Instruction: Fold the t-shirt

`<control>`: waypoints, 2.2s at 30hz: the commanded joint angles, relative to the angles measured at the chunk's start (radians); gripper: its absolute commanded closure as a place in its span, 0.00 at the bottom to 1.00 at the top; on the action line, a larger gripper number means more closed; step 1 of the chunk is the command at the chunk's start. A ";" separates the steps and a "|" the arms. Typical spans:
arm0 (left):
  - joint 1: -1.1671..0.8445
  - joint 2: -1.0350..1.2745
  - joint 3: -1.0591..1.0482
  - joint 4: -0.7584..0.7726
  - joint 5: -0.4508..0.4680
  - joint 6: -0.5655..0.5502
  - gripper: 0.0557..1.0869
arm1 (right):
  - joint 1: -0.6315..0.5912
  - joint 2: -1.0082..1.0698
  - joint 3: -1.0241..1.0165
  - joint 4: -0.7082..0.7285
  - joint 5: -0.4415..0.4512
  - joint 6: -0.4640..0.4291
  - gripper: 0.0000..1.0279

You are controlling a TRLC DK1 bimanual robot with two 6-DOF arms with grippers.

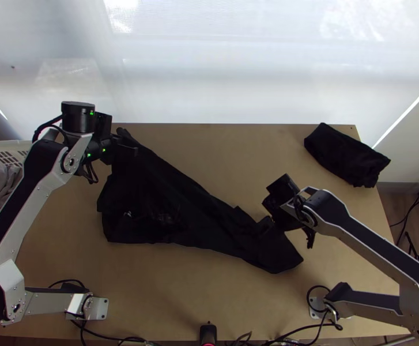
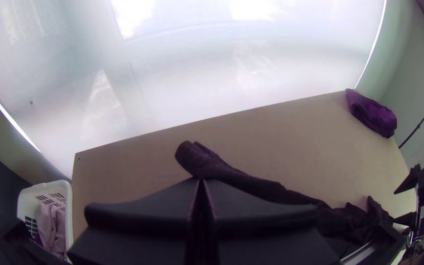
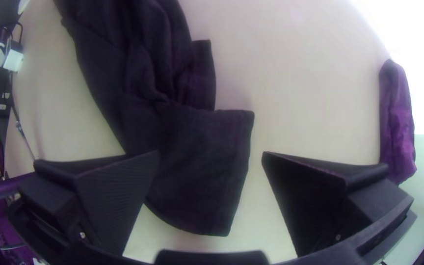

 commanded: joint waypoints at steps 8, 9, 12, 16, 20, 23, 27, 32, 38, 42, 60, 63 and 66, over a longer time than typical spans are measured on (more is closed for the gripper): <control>0.004 -0.002 -0.012 -0.007 -0.001 0.000 0.96 | 0.079 0.117 -0.039 0.088 -0.022 0.003 0.07; 0.005 -0.005 -0.015 -0.007 -0.001 0.000 0.96 | 0.082 0.134 -0.030 0.094 -0.022 0.003 0.07; 0.007 -0.011 -0.021 -0.010 -0.001 0.005 0.96 | 0.082 0.178 -0.009 0.132 -0.022 0.003 0.13; 0.015 -0.017 -0.029 -0.010 -0.001 0.010 0.96 | 0.069 0.215 -0.006 0.160 -0.023 -0.007 0.31; 0.024 -0.022 -0.040 -0.010 -0.001 0.014 0.96 | 0.052 0.227 -0.023 0.190 -0.034 -0.029 0.52; 0.027 -0.025 -0.046 -0.010 -0.001 0.017 0.96 | 0.043 0.227 -0.035 0.209 -0.034 -0.044 0.68; 0.027 -0.029 -0.052 -0.010 -0.001 0.017 0.96 | 0.019 0.201 -0.039 0.220 -0.034 -0.063 0.83; 0.027 -0.046 -0.060 -0.010 -0.001 0.023 0.96 | -0.018 0.131 -0.013 0.232 -0.032 -0.073 0.97; 0.056 -0.088 -0.057 -0.010 -0.006 0.037 0.96 | -0.107 0.037 0.128 0.194 -0.026 -0.083 0.97; 0.098 -0.120 -0.026 -0.005 -0.018 0.048 0.96 | -0.228 0.016 0.284 0.155 -0.023 -0.115 0.97; 0.194 -0.138 0.299 0.226 -0.179 0.096 0.96 | -0.408 -0.026 0.669 0.393 0.109 -0.293 0.97; 0.194 -0.175 0.309 0.228 -0.182 0.092 0.96 | -0.405 -0.093 0.628 0.407 0.123 -0.302 0.97; 0.194 -0.229 0.289 0.219 -0.182 0.091 0.96 | -0.406 -0.185 0.539 0.408 0.126 -0.311 0.97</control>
